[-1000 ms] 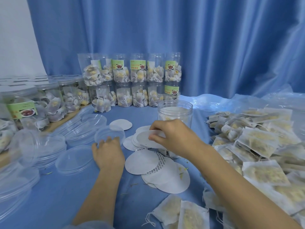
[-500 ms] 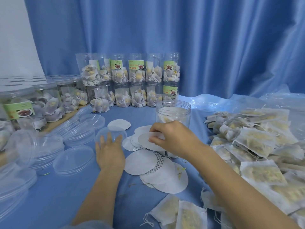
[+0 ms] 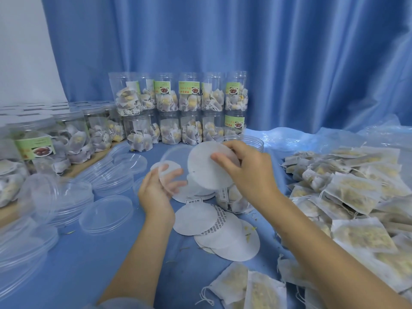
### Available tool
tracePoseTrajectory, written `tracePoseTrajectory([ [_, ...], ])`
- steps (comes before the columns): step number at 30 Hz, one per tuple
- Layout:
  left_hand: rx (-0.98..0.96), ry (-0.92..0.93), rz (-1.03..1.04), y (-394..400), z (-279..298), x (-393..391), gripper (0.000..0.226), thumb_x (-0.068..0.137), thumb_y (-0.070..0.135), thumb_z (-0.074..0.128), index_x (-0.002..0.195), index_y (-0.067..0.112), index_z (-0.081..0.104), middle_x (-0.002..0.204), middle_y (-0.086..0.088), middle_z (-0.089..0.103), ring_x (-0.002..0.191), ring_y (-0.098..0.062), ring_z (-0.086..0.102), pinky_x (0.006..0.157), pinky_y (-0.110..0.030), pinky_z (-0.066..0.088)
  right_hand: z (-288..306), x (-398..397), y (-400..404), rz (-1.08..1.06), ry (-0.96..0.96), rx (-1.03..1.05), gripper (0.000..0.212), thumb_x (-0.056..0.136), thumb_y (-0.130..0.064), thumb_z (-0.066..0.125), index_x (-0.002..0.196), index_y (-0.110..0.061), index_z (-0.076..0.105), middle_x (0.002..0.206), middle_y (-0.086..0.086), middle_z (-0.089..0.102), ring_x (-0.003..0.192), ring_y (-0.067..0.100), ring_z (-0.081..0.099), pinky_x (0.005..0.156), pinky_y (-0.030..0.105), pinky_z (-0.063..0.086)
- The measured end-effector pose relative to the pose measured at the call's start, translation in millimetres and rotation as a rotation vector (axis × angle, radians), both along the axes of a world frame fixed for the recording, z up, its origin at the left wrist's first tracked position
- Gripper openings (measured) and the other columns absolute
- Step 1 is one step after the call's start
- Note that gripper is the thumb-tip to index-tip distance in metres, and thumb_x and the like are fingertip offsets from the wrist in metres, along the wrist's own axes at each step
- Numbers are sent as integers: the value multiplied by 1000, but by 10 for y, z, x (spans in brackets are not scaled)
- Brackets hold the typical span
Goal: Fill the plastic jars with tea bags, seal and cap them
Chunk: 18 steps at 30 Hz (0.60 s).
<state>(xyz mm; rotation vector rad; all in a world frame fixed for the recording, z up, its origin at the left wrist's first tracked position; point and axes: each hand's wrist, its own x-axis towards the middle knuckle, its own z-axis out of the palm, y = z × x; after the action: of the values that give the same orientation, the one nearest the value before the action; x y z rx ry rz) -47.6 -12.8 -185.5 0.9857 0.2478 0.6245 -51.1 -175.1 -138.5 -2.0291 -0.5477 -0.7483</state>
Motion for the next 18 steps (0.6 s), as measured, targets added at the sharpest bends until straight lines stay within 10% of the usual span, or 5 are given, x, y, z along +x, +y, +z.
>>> tracePoseTrajectory([
  [6,74,-25,-243,-59,48,-44,19,94,20,47,87,13,63,58,-2,68,42,-16,56,47,-24,38,70,-56,24,28,-31,124,10,83,-31,70,92,-27,69,81,-21,62,76,-7,52,67,3,38],
  [14,13,-48,-408,-117,120,-57,37,94,44,45,103,15,67,86,-5,74,77,-16,70,67,-30,54,28,-85,74,-5,-158,-200,23,80,-22,74,102,-16,73,112,5,63,94,22,61,79,33,48],
  [18,-16,-63,-443,-201,213,-73,61,80,54,47,117,9,62,113,-14,67,106,-27,64,89,-39,51,84,-106,72,55,-138,-202,35,76,-21,77,110,-22,69,102,5,67,94,22,62,82,27,44],
])
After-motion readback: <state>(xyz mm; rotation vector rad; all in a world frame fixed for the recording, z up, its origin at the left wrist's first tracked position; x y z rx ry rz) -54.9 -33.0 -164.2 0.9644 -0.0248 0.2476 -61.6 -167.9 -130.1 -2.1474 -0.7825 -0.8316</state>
